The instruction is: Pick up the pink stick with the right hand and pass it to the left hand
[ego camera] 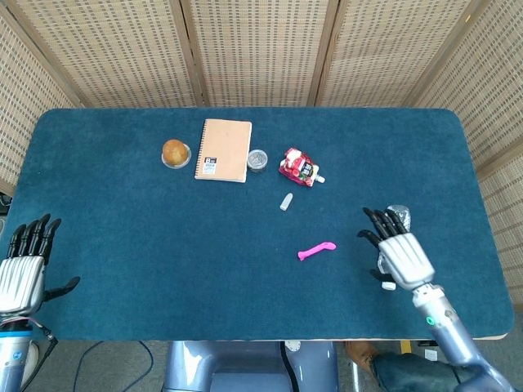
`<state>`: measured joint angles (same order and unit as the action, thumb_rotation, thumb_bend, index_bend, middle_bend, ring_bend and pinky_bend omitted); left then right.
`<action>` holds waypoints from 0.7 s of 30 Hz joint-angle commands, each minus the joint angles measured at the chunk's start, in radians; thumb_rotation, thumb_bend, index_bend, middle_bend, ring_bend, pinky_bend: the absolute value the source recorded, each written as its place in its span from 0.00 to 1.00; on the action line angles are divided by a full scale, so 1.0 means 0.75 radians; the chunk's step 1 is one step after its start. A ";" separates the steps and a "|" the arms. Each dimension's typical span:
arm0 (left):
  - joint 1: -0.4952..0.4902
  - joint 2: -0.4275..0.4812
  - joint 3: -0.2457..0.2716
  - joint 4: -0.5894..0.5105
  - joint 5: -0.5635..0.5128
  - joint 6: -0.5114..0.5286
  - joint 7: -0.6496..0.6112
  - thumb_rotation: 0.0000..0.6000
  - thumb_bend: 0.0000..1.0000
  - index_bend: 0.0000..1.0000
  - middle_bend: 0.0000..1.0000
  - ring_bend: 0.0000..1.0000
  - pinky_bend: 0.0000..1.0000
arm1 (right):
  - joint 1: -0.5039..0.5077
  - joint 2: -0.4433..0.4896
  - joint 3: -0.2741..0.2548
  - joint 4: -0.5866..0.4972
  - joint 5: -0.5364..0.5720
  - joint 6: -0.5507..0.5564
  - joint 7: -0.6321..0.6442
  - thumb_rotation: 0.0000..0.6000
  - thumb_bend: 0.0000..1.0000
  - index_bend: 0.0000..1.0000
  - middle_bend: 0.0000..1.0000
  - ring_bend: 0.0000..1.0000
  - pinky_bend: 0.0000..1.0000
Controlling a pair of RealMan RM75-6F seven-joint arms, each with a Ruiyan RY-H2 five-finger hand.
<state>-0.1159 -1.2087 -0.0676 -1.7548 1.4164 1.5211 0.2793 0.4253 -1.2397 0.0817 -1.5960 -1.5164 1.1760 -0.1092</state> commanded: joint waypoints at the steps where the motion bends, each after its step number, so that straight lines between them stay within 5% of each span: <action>1: -0.020 -0.025 -0.019 0.025 -0.037 -0.030 0.028 1.00 0.00 0.00 0.00 0.00 0.00 | 0.190 -0.055 0.092 0.017 0.180 -0.312 0.044 1.00 0.11 0.39 0.00 0.00 0.00; 13: -0.047 -0.050 -0.053 0.067 -0.114 -0.087 0.035 1.00 0.00 0.00 0.00 0.00 0.00 | 0.356 -0.277 0.118 0.224 0.431 -0.533 -0.108 1.00 0.39 0.43 0.00 0.00 0.00; 21: -0.054 -0.048 -0.057 0.072 -0.126 -0.104 0.024 1.00 0.00 0.00 0.00 0.00 0.00 | 0.390 -0.365 0.097 0.317 0.485 -0.555 -0.171 1.00 0.44 0.44 0.00 0.00 0.00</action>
<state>-0.1564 -1.2447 -0.1106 -1.7004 1.3213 1.4435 0.2974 0.7138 -1.5070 0.1583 -1.3641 -1.1567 0.7622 -0.2318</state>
